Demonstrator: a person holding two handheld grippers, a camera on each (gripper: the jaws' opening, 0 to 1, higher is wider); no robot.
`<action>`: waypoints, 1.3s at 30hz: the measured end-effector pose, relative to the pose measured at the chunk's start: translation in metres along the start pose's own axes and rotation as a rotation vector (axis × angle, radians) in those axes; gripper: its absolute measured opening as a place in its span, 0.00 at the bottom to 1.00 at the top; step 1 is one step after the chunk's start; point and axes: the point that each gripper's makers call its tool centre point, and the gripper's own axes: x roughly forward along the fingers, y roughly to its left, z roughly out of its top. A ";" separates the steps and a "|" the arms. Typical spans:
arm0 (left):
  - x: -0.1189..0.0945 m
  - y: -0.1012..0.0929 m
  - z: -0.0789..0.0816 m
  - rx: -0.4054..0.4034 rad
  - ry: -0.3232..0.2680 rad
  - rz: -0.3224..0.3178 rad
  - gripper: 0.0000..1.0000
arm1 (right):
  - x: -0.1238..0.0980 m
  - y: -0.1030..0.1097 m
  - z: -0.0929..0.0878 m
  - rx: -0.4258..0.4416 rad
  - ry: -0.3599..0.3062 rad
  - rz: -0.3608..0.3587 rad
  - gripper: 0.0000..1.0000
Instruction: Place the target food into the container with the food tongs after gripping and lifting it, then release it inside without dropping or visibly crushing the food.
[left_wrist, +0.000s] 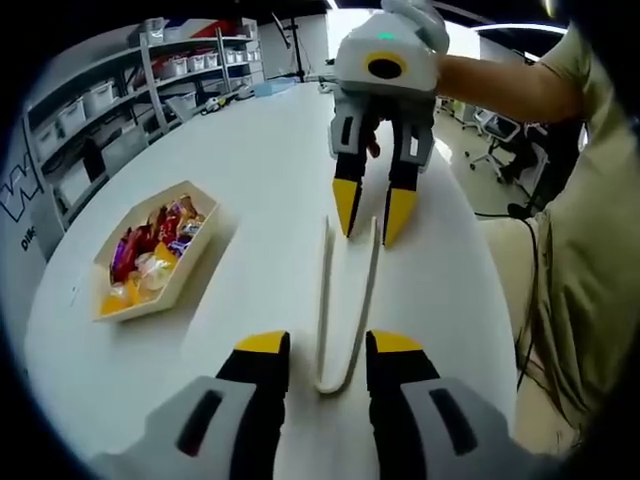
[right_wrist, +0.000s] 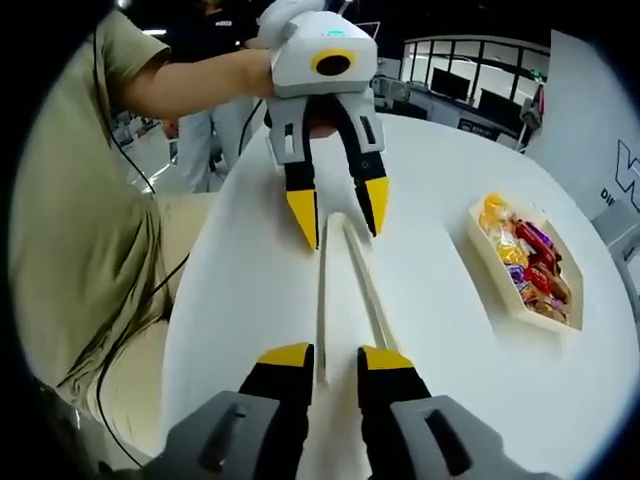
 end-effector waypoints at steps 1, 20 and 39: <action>-0.001 0.000 0.001 -0.003 -0.005 0.001 0.30 | -0.001 0.000 0.001 0.002 -0.007 0.000 0.13; -0.013 0.003 0.013 -0.088 -0.140 0.075 0.41 | -0.012 0.000 0.015 0.082 -0.181 -0.055 0.25; -0.023 0.004 0.013 -0.203 -0.235 0.190 0.56 | -0.023 -0.005 0.017 0.179 -0.285 -0.167 0.44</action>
